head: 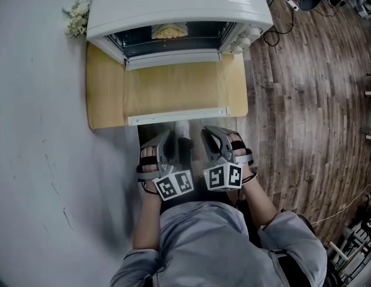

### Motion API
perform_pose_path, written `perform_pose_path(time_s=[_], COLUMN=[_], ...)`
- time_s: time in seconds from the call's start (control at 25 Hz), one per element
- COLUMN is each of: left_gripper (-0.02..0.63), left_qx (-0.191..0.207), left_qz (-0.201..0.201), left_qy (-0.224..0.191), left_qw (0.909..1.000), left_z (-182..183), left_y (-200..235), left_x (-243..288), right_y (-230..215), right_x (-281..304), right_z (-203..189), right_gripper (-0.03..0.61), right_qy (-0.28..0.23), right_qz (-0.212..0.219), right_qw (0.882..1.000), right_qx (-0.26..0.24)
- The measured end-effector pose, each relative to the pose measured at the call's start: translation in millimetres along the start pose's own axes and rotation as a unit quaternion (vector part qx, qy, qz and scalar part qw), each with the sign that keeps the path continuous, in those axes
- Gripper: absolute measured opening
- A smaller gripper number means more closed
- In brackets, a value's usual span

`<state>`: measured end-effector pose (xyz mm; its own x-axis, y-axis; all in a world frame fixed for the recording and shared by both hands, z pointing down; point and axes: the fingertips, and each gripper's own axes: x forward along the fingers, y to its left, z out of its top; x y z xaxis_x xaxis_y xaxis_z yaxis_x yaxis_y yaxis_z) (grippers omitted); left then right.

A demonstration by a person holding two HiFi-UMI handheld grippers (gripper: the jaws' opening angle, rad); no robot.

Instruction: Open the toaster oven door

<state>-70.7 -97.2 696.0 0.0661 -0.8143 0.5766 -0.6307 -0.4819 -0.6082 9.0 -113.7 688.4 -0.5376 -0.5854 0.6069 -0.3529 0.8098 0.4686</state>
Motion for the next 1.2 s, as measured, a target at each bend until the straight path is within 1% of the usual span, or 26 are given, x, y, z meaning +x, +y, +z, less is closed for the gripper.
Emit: perform_pose_path(time_s=[0.16,0.36,0.48,0.6,0.68,0.8,0.88,1.0,1.04,1.12,1.2], left_gripper=[0.040,0.025,0.014,0.011,0.009,0.008,0.008,0.008,0.008,0.008,0.008], left_qx=[-0.038,-0.097,-0.137,-0.181,-0.217,-0.276,-0.315,-0.372,-0.385,-0.401,-0.412], left_qz=[0.003,0.010,0.015,0.018,0.020,0.025,0.029,0.037,0.038,0.041,0.043], left_qy=[-0.024,-0.054,-0.079,-0.111,-0.134,-0.169,-0.189,-0.210,-0.215,-0.223,-0.228], left_qw=[0.9990,0.9938,0.9872,0.9770,0.9666,0.9458,0.9296,0.9033,0.8968,0.8874,0.8813], left_z=[27,59,78,101,116,136,146,152,153,153,151], left_y=[23,54,72,90,100,115,127,139,142,145,146], left_x=[-27,-57,-75,-95,-111,-136,-153,-178,-185,-197,-204], right_y=[-17,-51,-72,-92,-101,-112,-118,-118,-116,-114,-111], right_x=[-28,-64,-88,-113,-130,-155,-169,-188,-193,-203,-210], right_z=[30,64,84,104,117,135,147,159,162,167,171], right_gripper=[0.015,0.005,0.002,0.000,0.000,0.000,0.000,0.000,0.000,-0.001,0.000], right_qy=[-0.025,-0.059,-0.088,-0.122,-0.147,-0.184,-0.209,-0.238,-0.245,-0.255,-0.263], right_qz=[0.001,-0.015,-0.029,-0.041,-0.046,-0.062,-0.071,-0.072,-0.072,-0.074,-0.076], right_qw=[0.999,0.991,0.981,0.967,0.957,0.943,0.933,0.912,0.906,0.896,0.891], right_qx=[0.048,0.118,0.170,0.221,0.245,0.269,0.285,0.326,0.339,0.356,0.361])
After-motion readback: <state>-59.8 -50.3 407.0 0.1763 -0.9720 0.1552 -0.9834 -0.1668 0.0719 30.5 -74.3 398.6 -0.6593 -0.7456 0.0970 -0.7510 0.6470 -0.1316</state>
